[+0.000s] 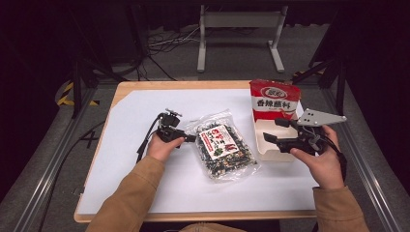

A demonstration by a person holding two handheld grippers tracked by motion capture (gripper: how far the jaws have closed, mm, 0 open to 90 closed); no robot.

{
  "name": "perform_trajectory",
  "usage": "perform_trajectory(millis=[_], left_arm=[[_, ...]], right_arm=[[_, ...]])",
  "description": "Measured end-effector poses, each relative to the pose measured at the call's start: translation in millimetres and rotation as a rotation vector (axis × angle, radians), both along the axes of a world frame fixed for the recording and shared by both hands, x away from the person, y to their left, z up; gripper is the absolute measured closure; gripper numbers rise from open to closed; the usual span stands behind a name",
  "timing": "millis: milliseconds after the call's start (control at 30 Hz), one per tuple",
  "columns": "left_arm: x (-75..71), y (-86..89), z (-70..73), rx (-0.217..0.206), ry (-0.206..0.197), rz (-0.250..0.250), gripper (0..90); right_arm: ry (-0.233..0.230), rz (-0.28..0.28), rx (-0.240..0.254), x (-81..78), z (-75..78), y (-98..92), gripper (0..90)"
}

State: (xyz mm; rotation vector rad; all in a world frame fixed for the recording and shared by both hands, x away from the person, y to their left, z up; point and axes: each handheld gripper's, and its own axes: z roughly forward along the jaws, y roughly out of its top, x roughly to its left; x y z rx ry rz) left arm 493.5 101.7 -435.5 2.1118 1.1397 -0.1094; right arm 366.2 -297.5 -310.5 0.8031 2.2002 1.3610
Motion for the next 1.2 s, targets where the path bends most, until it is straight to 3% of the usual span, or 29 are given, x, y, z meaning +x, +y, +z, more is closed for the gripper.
perform_trajectory(millis=[333, 467, 633, 967, 1200], left_arm=[[2.2, -6.2, 1.4, -0.004, -0.011, 0.001, 30.6], [1.9, -6.1, 4.0, -0.04, -0.02, 0.019, 31.2], [3.0, -5.9, 0.8, -0.003, 0.008, 0.031, 31.1], [2.1, -8.6, 1.5, 0.014, 0.007, 0.02, 33.0], [3.3, -6.6, 3.3, 0.022, 0.04, 0.047, 35.5]], right_arm=[[0.007, 0.001, 0.007, 0.2, -0.8, 1.0, 30.4], [0.007, 0.004, 0.009, 0.3, -0.9, 1.1, 30.4], [0.008, 0.002, 0.01, 0.1, -1.1, 0.6, 30.4], [0.012, 0.007, 0.005, 1.0, -2.4, 2.5, 30.1], [0.009, 0.006, 0.005, 1.4, -2.9, 1.0, 29.9]])
